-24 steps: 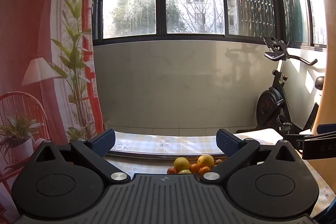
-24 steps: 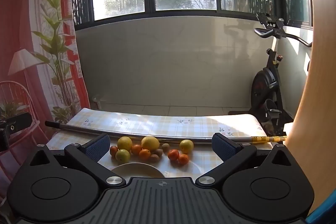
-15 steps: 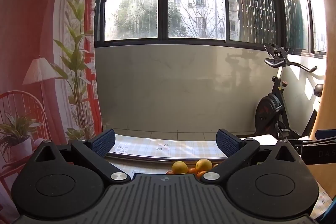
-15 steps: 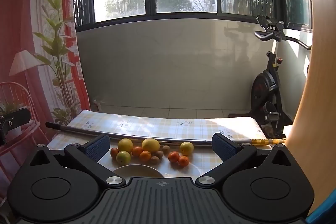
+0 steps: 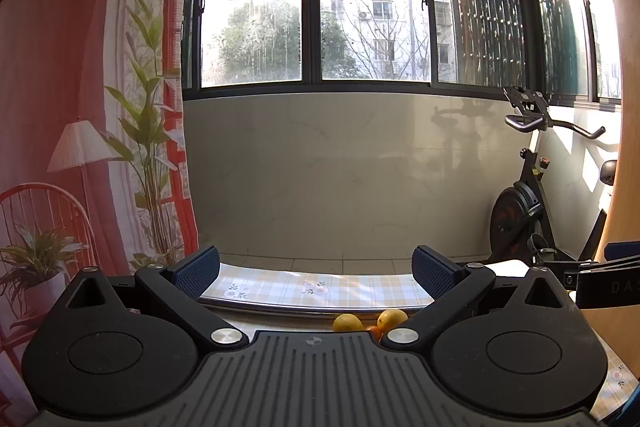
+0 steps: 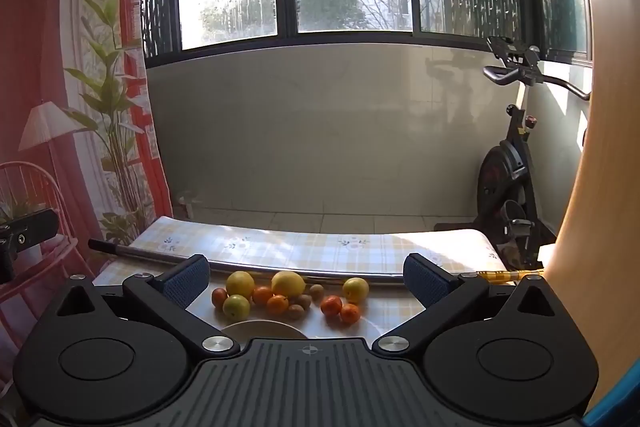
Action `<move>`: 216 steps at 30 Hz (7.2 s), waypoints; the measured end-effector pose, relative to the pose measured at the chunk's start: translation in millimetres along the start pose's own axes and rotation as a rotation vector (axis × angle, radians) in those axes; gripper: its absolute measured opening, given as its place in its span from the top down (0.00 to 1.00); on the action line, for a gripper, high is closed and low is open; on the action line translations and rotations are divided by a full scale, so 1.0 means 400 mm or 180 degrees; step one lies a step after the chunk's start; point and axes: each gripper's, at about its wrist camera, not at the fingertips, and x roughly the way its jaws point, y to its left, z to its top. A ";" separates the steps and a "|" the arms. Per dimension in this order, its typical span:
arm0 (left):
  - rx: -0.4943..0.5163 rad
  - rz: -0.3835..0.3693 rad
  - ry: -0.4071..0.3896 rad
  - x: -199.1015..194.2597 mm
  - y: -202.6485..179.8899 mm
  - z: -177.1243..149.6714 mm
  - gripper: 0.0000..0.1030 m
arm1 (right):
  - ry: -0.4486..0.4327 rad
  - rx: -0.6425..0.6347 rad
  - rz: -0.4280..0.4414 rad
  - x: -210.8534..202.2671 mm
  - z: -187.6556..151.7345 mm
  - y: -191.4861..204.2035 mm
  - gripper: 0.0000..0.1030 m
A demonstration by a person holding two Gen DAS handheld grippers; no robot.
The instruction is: Organize fruits
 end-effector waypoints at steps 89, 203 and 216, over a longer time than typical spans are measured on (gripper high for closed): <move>-0.0749 -0.0108 0.0786 0.276 0.191 -0.118 0.03 | 0.0179 0.0296 0.0098 0.258 -0.114 -0.195 0.00; -0.0439 -0.0921 0.1909 0.739 -0.003 -0.384 0.52 | 0.0871 0.0637 0.0631 0.683 -0.340 -0.177 0.70; -0.0159 -0.1056 0.1781 0.541 -0.011 -0.401 0.52 | 0.1019 0.0475 0.0792 0.616 -0.373 -0.100 0.70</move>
